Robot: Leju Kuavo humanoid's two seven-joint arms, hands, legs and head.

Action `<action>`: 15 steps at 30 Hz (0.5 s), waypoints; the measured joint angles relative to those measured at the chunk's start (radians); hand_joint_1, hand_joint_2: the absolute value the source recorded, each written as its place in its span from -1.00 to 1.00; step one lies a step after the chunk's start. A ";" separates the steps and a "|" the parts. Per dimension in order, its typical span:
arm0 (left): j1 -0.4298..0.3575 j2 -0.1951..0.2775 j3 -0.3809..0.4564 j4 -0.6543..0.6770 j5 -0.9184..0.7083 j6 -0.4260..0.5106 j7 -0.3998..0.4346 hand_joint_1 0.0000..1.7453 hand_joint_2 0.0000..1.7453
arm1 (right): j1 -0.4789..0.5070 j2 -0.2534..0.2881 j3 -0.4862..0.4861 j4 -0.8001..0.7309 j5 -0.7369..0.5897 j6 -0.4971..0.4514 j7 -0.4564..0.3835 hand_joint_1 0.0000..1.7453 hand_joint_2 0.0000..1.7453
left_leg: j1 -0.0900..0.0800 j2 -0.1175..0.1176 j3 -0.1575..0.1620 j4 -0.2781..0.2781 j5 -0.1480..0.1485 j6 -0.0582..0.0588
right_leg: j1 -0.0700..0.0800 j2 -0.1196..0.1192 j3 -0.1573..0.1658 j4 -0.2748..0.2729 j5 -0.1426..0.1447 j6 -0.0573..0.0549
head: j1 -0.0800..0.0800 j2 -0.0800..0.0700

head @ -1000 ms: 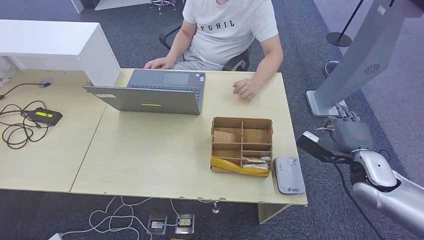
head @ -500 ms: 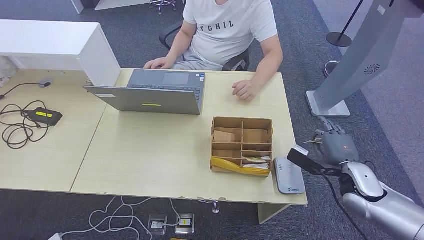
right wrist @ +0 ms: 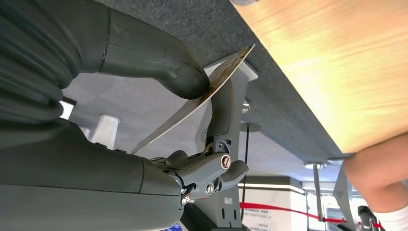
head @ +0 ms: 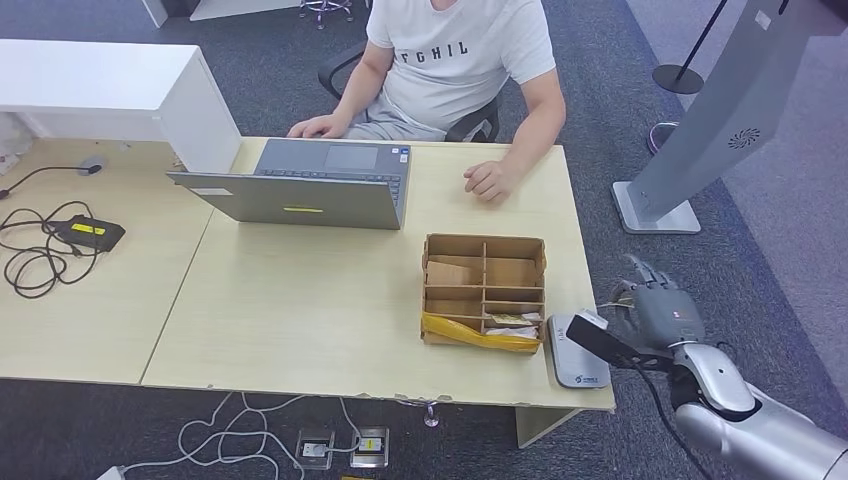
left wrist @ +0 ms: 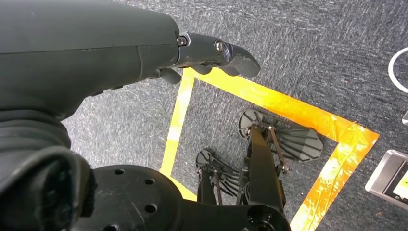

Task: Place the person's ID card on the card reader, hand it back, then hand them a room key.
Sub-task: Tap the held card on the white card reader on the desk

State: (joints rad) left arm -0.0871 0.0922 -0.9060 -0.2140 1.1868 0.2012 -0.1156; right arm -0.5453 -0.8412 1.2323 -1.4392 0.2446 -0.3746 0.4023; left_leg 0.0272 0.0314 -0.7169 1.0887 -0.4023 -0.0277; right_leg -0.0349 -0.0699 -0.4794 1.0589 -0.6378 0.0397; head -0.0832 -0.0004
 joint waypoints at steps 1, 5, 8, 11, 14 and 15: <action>0.000 0.000 0.000 0.000 0.000 0.000 0.000 -1.00 -1.00 | 0.005 0.001 -0.003 0.002 -0.005 0.000 -0.006 1.00 1.00 | 0.000 0.000 0.000 0.000 0.000 0.000 | 0.000 0.000 0.000 0.000 0.000 0.000 | 0.000 0.000; 0.000 -0.001 0.000 0.000 0.001 0.000 0.000 -1.00 -1.00 | 0.020 0.002 -0.013 0.012 -0.017 -0.001 -0.023 1.00 1.00 | 0.000 0.000 0.000 0.000 0.000 0.000 | 0.000 0.000 0.000 0.000 0.000 0.000 | 0.000 0.000; 0.000 -0.001 0.000 0.000 0.002 0.000 0.000 -1.00 -1.00 | 0.026 0.002 -0.013 0.016 -0.020 0.000 -0.026 1.00 1.00 | 0.000 0.000 0.000 0.000 0.000 0.000 | 0.000 0.000 0.000 0.000 0.000 0.000 | 0.000 0.000; 0.000 -0.001 0.000 0.000 0.003 0.000 0.000 -1.00 -1.00 | 0.027 0.002 -0.013 0.016 -0.020 0.000 -0.026 1.00 1.00 | 0.000 0.000 0.000 0.000 0.000 0.000 | 0.000 0.000 0.000 0.000 0.000 0.000 | 0.000 0.000; 0.000 -0.001 -0.001 0.000 0.005 0.001 0.000 -1.00 -1.00 | 0.031 0.002 -0.014 0.017 -0.021 -0.001 -0.026 1.00 1.00 | 0.000 0.000 0.000 0.000 0.000 0.000 | 0.000 0.000 0.000 0.000 0.000 0.000 | 0.000 0.000; 0.000 -0.001 -0.003 0.000 0.007 0.002 0.000 -1.00 -1.00 | 0.036 0.002 -0.015 0.017 -0.020 -0.001 -0.025 1.00 1.00 | 0.000 0.000 0.000 0.000 0.000 0.000 | 0.000 0.000 0.000 0.000 0.000 0.000 | 0.000 0.000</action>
State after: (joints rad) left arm -0.0874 0.0916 -0.9086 -0.2140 1.1934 0.2028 -0.1151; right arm -0.5091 -0.8388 1.2178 -1.4218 0.2245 -0.3758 0.3768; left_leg 0.0271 0.0315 -0.7169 1.0887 -0.4023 -0.0277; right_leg -0.0350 -0.0699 -0.4794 1.0588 -0.6378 0.0397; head -0.0833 -0.0004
